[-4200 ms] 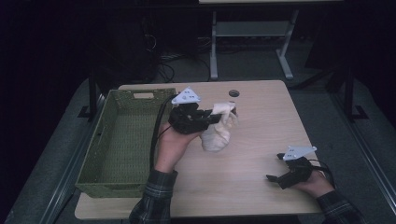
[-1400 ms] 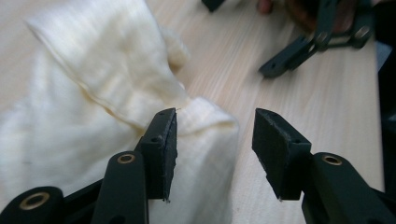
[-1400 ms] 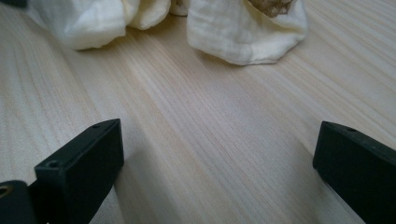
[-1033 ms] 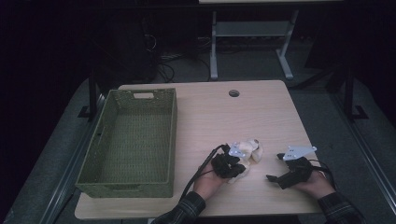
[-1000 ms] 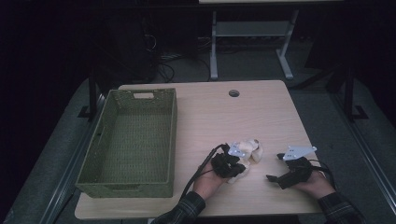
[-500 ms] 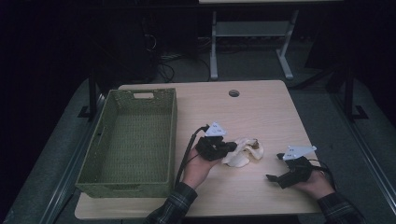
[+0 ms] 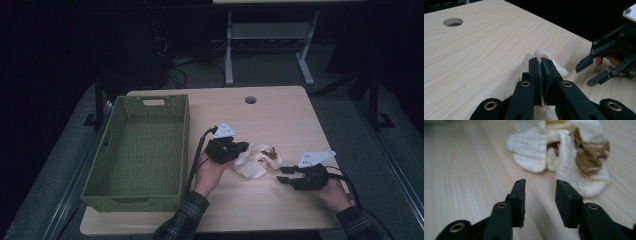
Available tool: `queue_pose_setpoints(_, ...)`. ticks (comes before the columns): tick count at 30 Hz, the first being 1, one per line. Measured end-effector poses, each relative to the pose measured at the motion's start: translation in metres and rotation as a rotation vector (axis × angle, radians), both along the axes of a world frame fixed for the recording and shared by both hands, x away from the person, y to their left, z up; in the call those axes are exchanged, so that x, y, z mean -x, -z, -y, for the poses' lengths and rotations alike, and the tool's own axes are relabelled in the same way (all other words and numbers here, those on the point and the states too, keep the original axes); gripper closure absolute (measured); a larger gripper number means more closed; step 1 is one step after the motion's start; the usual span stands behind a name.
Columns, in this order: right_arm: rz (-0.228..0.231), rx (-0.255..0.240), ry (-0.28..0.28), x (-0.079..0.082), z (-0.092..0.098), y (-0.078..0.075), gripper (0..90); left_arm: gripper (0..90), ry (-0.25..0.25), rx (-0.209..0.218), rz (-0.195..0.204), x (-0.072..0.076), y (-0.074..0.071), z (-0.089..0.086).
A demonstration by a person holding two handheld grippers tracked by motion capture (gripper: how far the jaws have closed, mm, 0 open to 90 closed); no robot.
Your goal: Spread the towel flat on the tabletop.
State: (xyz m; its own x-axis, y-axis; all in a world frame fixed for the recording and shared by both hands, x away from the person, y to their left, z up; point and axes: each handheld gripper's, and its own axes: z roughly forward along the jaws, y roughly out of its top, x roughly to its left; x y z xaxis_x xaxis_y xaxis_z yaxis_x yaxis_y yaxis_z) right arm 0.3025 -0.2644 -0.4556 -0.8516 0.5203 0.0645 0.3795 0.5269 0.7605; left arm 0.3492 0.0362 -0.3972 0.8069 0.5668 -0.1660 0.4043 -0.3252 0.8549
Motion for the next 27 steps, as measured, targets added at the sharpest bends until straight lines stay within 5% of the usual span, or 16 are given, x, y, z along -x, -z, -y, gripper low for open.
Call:
queue_pose_setpoints(14, -0.076, 0.0, -0.04, -0.038, -0.036, 0.013, 69.6, 86.7, -0.003, 0.006, 0.0, -0.001, -0.001, -0.001)
queue_pose_setpoints(22, -0.099, 0.03, -0.052, -0.041, -0.041, 0.017, 85.4, 86.6, -0.004, 0.01, -0.001, -0.001, 0.0, -0.001)
queue_pose_setpoints(27, -0.089, 0.039, -0.038, -0.039, -0.035, 0.012, 87.6, 86.5, -0.014, 0.016, 0.004, 0.0, -0.002, -0.003)
